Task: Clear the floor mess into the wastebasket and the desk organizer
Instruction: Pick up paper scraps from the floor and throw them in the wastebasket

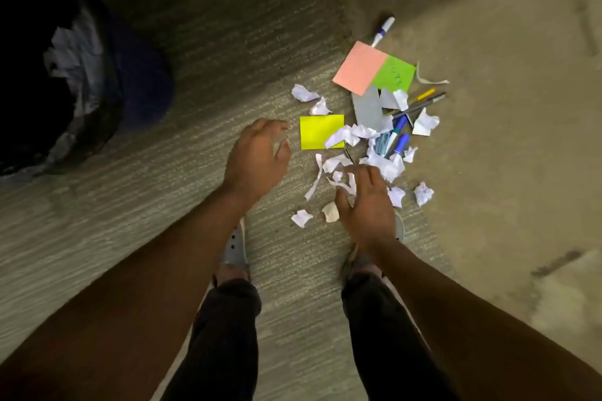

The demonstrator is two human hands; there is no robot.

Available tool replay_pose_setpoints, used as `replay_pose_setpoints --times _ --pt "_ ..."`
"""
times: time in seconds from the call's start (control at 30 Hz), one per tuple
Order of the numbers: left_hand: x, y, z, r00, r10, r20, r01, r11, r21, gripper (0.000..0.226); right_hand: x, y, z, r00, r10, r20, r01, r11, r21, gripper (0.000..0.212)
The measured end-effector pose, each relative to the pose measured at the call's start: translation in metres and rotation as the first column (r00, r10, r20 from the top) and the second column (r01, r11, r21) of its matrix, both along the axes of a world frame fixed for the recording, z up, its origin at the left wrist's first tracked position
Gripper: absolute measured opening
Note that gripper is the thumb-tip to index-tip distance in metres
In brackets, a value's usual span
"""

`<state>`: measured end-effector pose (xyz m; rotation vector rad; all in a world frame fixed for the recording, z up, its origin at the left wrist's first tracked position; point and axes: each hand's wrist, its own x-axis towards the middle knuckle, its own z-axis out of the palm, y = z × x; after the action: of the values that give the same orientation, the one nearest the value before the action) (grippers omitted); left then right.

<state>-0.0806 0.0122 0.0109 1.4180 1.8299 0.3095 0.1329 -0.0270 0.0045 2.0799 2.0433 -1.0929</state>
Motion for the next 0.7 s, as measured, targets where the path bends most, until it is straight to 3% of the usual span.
replay_pose_setpoints --times 0.2,0.33,0.5,0.7 --pt "0.038 0.058 -0.090 0.972 -0.151 -0.178 0.120 0.977 -0.174 0.057 0.071 0.007 -0.068 0.956 0.067 0.286 -0.043 0.995 -0.090 0.078" --pt "0.054 0.082 -0.131 0.922 -0.278 -0.271 0.230 0.953 -0.196 0.054 0.085 0.013 -0.107 0.953 0.065 0.296 -0.041 0.995 -0.086 0.093" --pt "0.073 0.092 -0.150 0.823 -0.438 -0.363 0.398 0.899 -0.184 0.039 0.079 0.008 -0.134 0.936 0.241 0.257 -0.235 0.970 -0.055 0.080" --pt "0.072 0.093 -0.150 0.790 -0.468 -0.395 0.472 0.877 -0.095 0.025 0.074 0.003 -0.141 0.934 0.292 0.207 -0.282 0.956 -0.076 0.040"
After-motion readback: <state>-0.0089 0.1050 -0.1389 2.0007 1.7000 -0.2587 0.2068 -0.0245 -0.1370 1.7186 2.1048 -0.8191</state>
